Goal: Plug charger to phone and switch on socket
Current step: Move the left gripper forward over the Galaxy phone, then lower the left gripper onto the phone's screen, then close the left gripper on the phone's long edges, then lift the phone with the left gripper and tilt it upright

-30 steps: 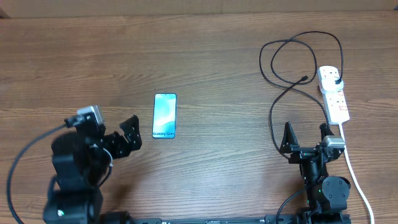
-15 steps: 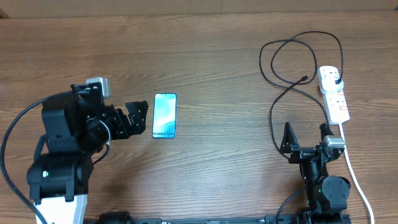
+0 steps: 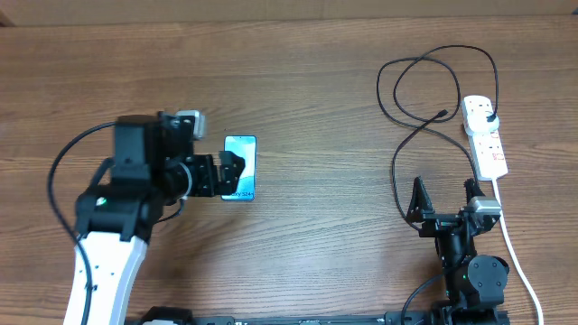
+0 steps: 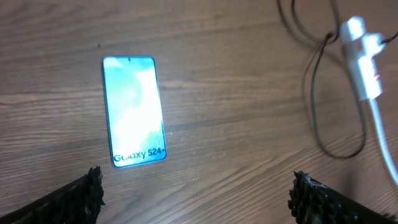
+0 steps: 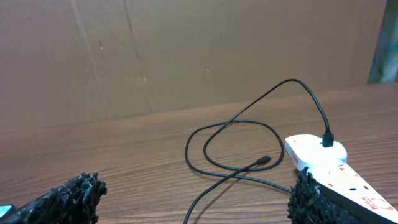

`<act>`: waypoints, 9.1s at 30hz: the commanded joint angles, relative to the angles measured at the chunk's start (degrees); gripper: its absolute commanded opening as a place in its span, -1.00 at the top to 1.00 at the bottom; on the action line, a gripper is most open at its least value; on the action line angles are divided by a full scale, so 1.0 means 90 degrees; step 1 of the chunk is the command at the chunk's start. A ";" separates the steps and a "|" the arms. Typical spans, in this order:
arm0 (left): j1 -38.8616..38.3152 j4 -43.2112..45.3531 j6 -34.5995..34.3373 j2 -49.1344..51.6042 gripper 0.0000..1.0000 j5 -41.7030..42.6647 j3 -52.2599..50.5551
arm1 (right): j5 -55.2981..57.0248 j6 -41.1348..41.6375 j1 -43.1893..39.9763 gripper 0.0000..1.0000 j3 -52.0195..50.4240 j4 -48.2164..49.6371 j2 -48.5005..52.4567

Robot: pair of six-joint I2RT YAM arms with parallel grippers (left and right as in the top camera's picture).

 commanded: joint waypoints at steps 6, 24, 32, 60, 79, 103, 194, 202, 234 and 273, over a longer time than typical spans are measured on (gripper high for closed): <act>-0.0891 0.0151 -0.0238 0.0760 -1.00 -0.1263 0.0163 | -0.0022 0.0007 0.0024 -1.00 -0.0068 0.0019 -0.0034; -0.1037 0.0452 -0.0240 0.1496 -1.00 -0.1212 0.0163 | -0.0022 0.0007 0.0024 -1.00 -0.0068 0.0019 -0.0034; -0.1037 0.0423 -0.0238 0.1496 -0.99 -0.0971 0.0163 | -0.0022 0.0007 0.0024 -1.00 -0.0068 0.0019 -0.0034; -0.1141 -0.0408 -0.0692 0.1902 -1.00 -0.1426 0.1324 | -0.0022 0.0007 0.0024 -0.99 -0.0068 0.0017 -0.0034; -0.1185 -0.0243 -0.0568 0.4303 -0.99 -0.2200 0.1571 | -0.0022 0.0007 0.0024 -1.00 -0.0068 0.0019 -0.0034; -0.0933 0.0270 -0.0136 0.5345 -0.99 -0.2186 0.1564 | -0.0022 0.0007 0.0024 -1.00 -0.0068 0.0017 -0.0034; -0.0954 0.0236 -0.1282 0.6071 -0.99 -0.2327 0.1180 | -0.0022 0.0007 0.0024 -1.00 -0.0068 0.0017 -0.0034; -0.0952 0.0214 -0.1282 0.6562 -0.95 -0.2130 0.1183 | -0.0022 0.0007 0.0024 -1.00 -0.0068 0.0019 -0.0034; -0.0952 0.0051 -0.1282 0.6557 -0.28 -0.2186 0.1185 | -0.0022 0.0007 0.0024 -1.00 -0.0068 0.0019 -0.0034; -0.0952 -0.1795 -0.1277 0.6547 0.18 -0.2161 0.2975 | -0.0022 0.0007 0.0024 -1.00 -0.0068 0.0017 -0.0034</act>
